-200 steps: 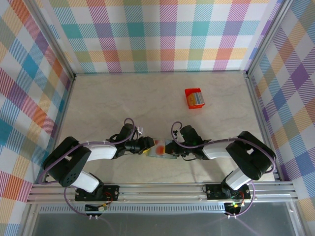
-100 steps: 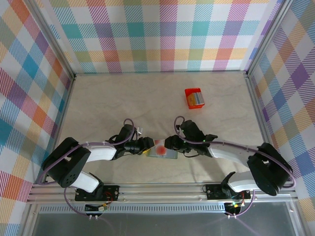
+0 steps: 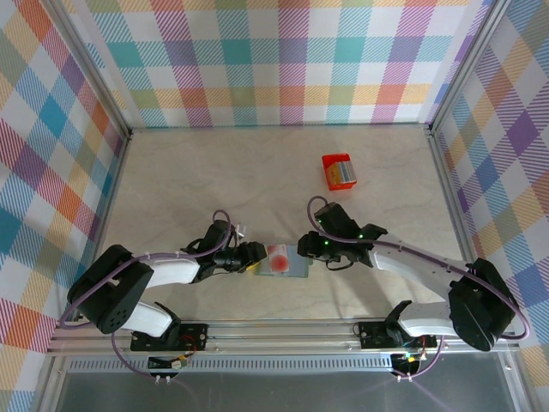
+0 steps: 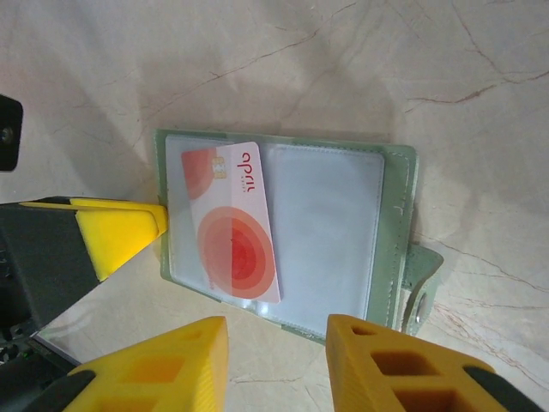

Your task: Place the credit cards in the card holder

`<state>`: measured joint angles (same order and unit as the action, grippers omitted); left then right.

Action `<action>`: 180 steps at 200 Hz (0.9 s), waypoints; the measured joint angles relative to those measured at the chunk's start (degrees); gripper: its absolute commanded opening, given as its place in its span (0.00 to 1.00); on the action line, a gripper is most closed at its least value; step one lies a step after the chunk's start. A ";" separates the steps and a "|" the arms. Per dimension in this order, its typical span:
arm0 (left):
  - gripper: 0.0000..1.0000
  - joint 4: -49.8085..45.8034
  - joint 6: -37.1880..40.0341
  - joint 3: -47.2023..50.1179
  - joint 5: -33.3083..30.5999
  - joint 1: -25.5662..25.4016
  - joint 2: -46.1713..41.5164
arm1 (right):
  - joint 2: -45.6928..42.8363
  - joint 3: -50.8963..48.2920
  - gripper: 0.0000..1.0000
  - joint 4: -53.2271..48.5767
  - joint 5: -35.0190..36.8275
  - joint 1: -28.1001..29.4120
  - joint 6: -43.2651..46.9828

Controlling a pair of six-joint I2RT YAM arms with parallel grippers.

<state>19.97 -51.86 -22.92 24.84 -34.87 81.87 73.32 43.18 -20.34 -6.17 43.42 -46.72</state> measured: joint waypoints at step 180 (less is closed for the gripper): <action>0.48 -0.37 -1.44 2.19 -0.11 -2.51 -5.88 | 19.93 14.58 0.31 -7.85 -3.34 2.01 11.54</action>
<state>19.59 -53.30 -20.73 24.73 -37.39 75.99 93.25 57.76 -28.18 -9.52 45.43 -35.18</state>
